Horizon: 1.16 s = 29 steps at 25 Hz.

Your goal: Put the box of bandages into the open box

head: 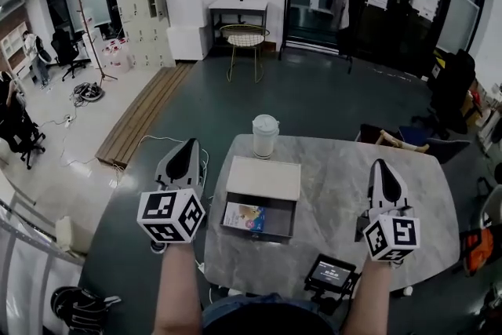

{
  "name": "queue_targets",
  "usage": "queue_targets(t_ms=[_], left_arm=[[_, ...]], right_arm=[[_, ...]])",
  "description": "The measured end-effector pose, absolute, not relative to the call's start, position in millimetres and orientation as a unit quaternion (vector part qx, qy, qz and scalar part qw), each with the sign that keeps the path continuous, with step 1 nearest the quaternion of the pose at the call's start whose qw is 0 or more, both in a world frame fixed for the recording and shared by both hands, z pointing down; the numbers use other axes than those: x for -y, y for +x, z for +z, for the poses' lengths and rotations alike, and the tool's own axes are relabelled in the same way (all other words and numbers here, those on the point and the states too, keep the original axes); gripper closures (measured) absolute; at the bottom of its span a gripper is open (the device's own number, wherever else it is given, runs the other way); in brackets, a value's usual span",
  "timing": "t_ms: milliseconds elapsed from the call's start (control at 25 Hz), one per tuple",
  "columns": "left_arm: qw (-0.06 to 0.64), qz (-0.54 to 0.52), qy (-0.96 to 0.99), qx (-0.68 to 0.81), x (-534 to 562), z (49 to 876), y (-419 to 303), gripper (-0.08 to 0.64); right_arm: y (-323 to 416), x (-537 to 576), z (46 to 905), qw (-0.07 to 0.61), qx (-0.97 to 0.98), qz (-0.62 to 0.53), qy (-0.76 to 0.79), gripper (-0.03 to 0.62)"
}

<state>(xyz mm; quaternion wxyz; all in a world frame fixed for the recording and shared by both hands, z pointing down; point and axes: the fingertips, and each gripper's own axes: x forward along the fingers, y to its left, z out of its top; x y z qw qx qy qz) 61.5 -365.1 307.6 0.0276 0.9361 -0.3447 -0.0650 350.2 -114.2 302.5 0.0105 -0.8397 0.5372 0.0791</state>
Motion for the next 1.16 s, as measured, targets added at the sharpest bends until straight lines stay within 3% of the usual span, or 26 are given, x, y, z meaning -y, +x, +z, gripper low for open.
queue_targets(t_ms=[1160], left_arm=[[0.011, -0.057, 0.931, 0.36, 361.5, 303.3, 37.4, 0.548]], right_arm=[[322.5, 139.5, 305.5, 0.004, -0.583, 0.078, -0.808, 0.568]])
